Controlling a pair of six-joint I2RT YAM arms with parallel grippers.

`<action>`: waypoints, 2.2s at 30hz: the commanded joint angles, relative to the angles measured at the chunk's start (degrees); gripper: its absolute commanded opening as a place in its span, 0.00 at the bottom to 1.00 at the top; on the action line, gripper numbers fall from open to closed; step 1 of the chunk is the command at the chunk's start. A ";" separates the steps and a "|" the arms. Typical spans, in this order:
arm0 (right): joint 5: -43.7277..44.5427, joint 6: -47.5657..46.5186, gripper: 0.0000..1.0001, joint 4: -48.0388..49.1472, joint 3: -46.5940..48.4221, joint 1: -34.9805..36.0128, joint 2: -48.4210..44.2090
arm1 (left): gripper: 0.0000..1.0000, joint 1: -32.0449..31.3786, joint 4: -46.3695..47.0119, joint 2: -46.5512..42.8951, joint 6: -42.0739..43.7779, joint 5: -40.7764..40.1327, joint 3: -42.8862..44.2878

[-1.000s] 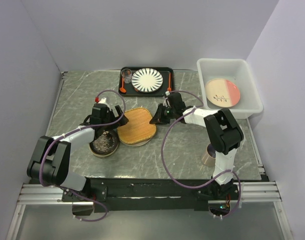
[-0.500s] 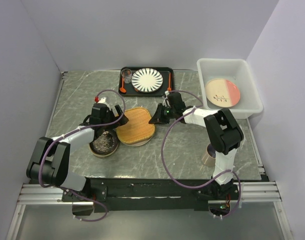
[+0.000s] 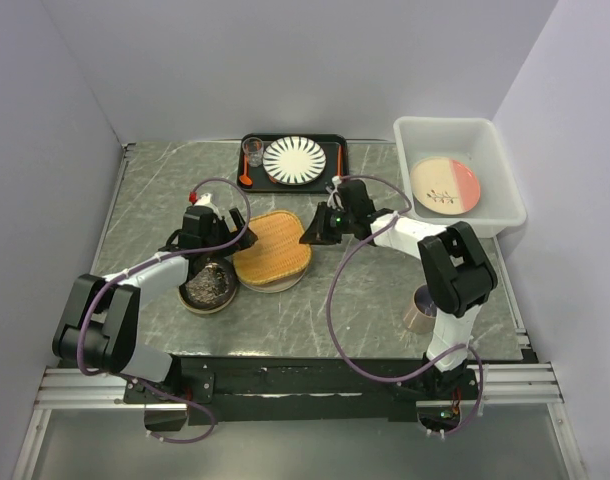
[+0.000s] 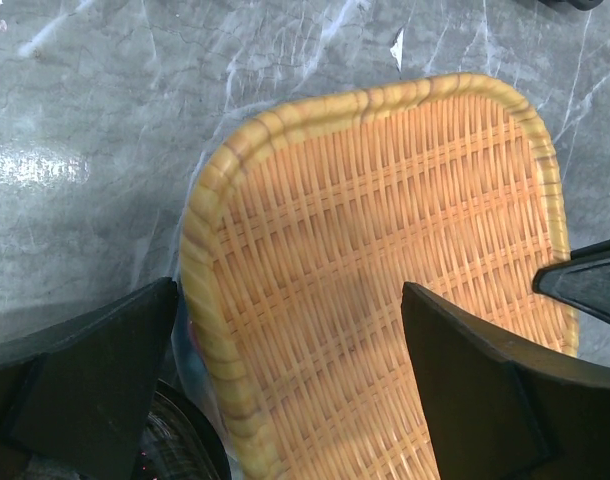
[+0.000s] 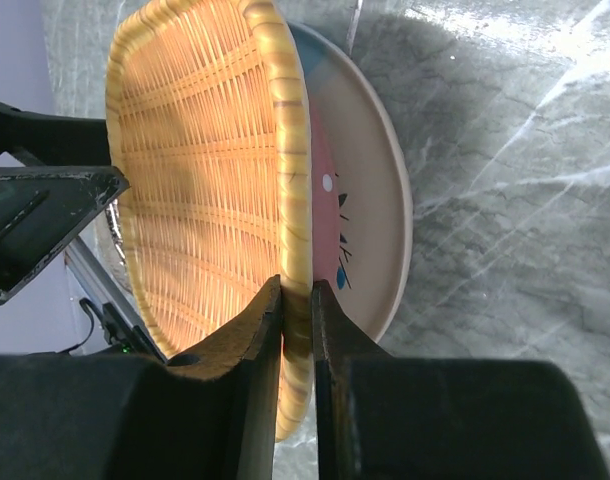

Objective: Place the plates into the plastic bin on the countertop
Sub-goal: Pick up the plate at the center of the board.

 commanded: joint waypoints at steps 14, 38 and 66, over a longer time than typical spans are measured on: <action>-0.32 -1.27 0.05 3.30 -3.33 -2.59 -2.94 | 0.95 0.12 11.43 0.73 -0.99 10.75 -2.11; -7.35 1.98 0.03 17.46 -8.79 -3.91 5.14 | 0.87 1.00 39.54 6.53 -13.64 29.65 -9.23; -2.87 0.75 0.70 15.35 -9.84 -4.00 -0.92 | 0.01 1.27 33.41 5.83 -10.84 27.38 -7.30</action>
